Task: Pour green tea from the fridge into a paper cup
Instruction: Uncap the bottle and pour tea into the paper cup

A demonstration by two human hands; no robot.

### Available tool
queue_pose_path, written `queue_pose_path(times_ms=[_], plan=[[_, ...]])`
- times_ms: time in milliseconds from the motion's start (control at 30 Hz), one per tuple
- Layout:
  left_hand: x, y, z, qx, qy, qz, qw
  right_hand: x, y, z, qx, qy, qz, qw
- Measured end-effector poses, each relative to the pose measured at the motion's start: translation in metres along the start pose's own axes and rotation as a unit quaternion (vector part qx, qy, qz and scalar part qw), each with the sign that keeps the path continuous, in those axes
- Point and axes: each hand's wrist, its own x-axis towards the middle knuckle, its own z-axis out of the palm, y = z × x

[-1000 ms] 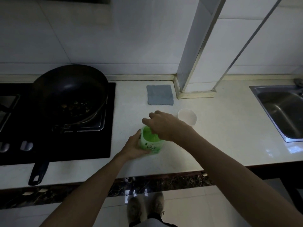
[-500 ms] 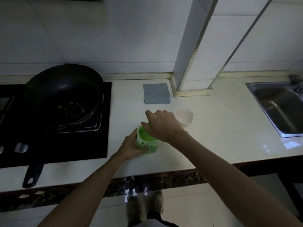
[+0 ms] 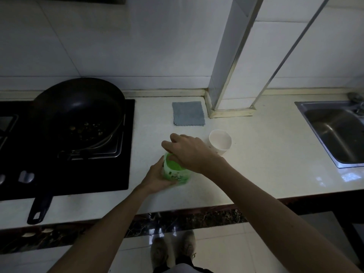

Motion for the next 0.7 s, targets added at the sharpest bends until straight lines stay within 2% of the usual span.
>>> queue_pose_path(times_ms=[167,233,333,567,700], plan=[[0.001,-0.001,0.001,-0.009,0.003,0.005,1.000,0.003,0.001,0.004,0.039,0.019,0.027,0.999],[0.001,-0.001,0.001,-0.010,0.004,0.009,1.000,0.001,0.006,0.002,0.053,0.000,0.063,0.997],[0.002,-0.003,0.001,-0.011,0.005,0.007,1.000,-0.001,0.012,0.000,0.016,-0.040,0.087,0.995],[0.004,-0.006,0.000,0.004,0.007,0.004,1.000,-0.009,0.013,-0.002,0.003,-0.016,0.003,1.000],[0.006,-0.007,0.000,-0.003,0.013,0.005,1.000,-0.021,0.018,0.004,0.046,0.068,-0.020,0.996]])
